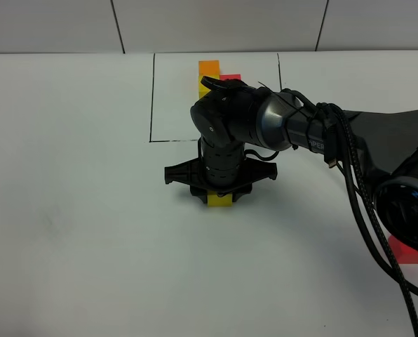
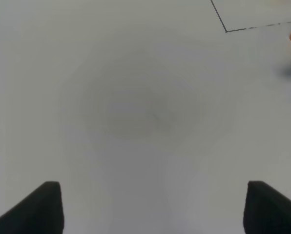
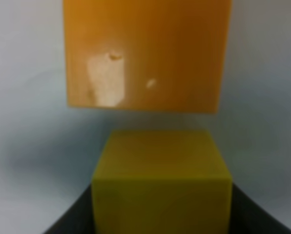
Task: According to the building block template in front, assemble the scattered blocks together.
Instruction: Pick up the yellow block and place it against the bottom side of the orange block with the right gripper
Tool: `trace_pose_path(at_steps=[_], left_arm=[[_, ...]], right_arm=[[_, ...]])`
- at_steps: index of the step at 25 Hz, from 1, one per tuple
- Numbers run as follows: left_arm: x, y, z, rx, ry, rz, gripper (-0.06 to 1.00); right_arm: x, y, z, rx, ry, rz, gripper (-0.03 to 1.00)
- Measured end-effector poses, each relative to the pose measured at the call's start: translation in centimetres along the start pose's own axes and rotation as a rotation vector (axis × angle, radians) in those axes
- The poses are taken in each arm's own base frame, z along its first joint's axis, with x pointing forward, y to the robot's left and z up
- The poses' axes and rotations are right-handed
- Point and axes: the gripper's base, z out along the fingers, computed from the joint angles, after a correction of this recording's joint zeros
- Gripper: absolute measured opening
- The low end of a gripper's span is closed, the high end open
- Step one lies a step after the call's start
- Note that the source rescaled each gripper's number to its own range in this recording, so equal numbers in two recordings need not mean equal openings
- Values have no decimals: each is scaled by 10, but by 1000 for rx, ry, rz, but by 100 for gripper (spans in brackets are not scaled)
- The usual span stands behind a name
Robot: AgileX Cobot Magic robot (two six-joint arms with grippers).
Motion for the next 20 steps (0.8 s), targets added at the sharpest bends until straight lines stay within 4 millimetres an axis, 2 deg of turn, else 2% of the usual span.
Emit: trace_pose_path(at_steps=[20], left_arm=[[0,0,0,0,0,1,70]], right_arm=[[-5,5,5,-45,-44,40,1]])
